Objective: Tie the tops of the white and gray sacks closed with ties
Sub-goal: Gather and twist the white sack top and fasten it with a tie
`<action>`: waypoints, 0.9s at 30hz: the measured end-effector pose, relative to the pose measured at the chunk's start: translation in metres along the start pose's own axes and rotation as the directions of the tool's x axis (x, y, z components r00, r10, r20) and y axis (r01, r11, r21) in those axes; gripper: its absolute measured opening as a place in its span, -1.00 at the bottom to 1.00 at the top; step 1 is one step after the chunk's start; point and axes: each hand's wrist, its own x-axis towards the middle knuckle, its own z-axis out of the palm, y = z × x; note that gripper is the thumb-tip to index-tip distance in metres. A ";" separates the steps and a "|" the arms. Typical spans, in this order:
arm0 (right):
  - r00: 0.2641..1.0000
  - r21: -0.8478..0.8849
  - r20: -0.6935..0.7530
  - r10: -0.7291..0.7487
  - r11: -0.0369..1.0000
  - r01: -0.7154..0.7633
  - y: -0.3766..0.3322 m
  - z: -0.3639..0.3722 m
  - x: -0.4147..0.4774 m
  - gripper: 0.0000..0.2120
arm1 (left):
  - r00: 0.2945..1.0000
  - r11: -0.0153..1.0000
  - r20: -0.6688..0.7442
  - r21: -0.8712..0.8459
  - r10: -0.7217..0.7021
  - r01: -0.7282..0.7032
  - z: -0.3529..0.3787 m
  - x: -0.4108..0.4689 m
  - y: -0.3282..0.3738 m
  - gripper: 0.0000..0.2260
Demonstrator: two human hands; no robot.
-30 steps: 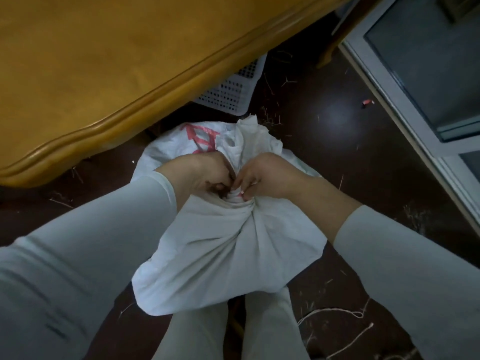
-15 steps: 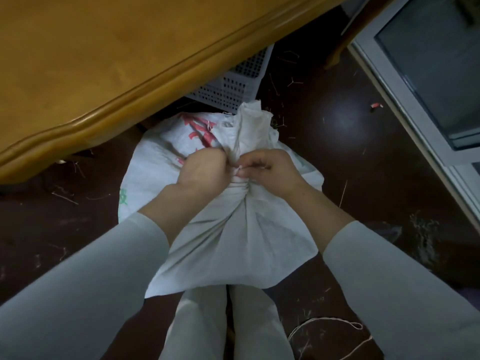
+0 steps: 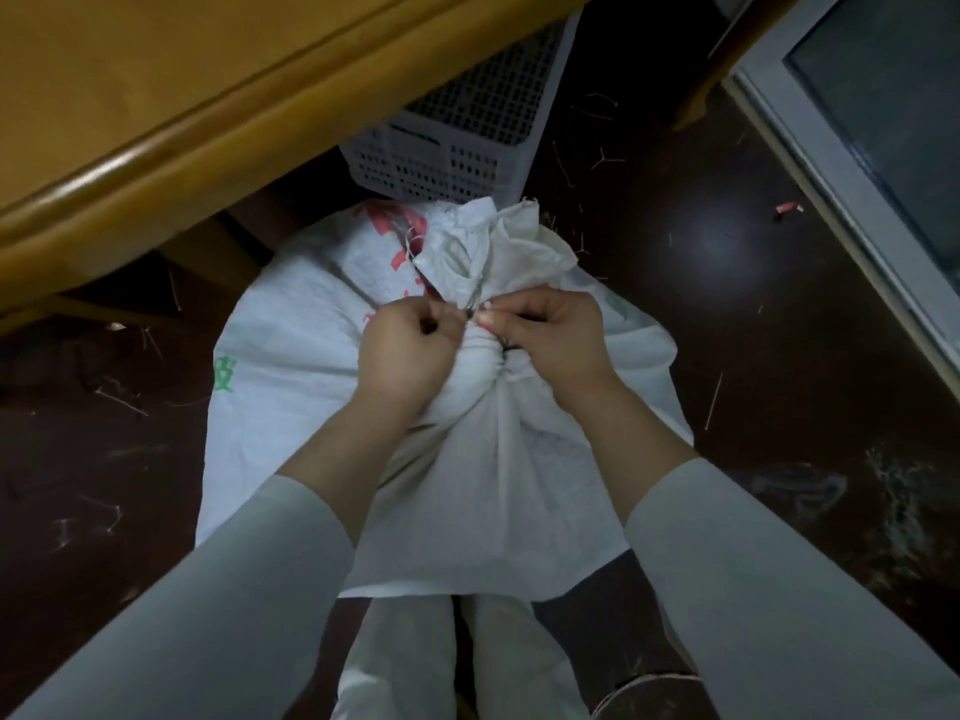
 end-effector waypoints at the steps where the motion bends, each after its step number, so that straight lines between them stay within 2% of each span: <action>1: 1.000 0.018 0.003 -0.003 1.000 0.003 0.002 0.000 -0.001 -0.92 | 0.999 0.994 0.026 -0.105 -0.027 0.030 0.000 0.000 -0.003 -0.90; 4: 1.000 0.055 0.001 -0.027 0.998 0.027 0.007 -0.002 -0.001 -0.88 | 0.996 0.966 0.082 -0.257 -0.022 0.043 0.000 0.000 -0.006 -0.92; 6: 0.999 0.069 0.001 -0.042 0.997 0.041 0.009 -0.002 0.000 -0.81 | 0.997 0.957 0.072 -0.291 0.018 0.004 0.000 -0.001 -0.008 -0.91; 9: 0.997 0.058 0.025 -0.068 0.996 0.066 0.007 -0.001 0.003 -0.82 | 0.993 0.944 0.036 -0.316 0.112 -0.095 -0.001 -0.001 -0.013 -0.83; 10: 0.996 0.042 0.039 -0.079 0.996 0.077 0.006 -0.001 0.004 -0.84 | 0.986 0.948 0.014 -0.279 0.164 -0.154 -0.001 0.000 -0.015 -0.82; 12: 0.993 -0.001 0.078 -0.093 0.996 0.093 0.003 0.000 0.005 -0.88 | 0.934 0.934 -0.036 -0.023 0.355 -0.356 -0.002 0.002 -0.018 -0.86; 14: 0.989 -0.012 0.118 -0.091 0.996 0.094 0.000 0.002 0.009 -0.90 | 0.826 0.799 -0.004 0.259 0.564 -0.543 -0.004 0.005 -0.018 -0.86; 15: 0.988 -0.007 0.132 -0.081 0.997 0.082 -0.002 0.002 0.011 -0.90 | 0.782 0.730 0.032 0.336 0.623 -0.595 -0.006 0.008 -0.017 -0.85; 17: 0.987 -0.002 0.153 -0.056 0.998 0.057 -0.004 0.001 0.015 -0.90 | 0.721 0.640 0.090 0.394 0.688 -0.660 -0.009 0.014 -0.015 -0.84; 19: 0.985 0.006 0.164 -0.051 0.999 0.050 -0.003 -0.001 0.016 -0.89 | 0.674 0.591 0.169 0.361 0.719 -0.722 -0.011 0.021 -0.015 -0.81; 21: 0.988 0.041 0.148 -0.042 0.998 0.036 0.000 -0.003 0.014 -0.88 | 0.657 0.597 0.265 0.276 0.706 -0.753 -0.011 0.025 -0.013 -0.81; 22: 0.991 0.062 0.129 -0.034 0.998 0.026 0.003 -0.004 0.012 -0.87 | 0.671 0.630 0.310 0.235 0.674 -0.741 -0.010 0.027 -0.012 -0.81; 25: 0.997 0.140 0.073 -0.005 0.990 -0.005 0.006 -0.005 0.007 -0.83 | 0.749 0.749 0.393 0.192 0.533 -0.634 -0.008 0.032 -0.009 -0.84; 27: 0.998 0.202 0.054 0.021 0.979 -0.031 0.006 -0.006 0.006 -0.84 | 0.803 0.834 0.365 0.110 0.472 -0.540 -0.003 0.033 -0.008 -0.87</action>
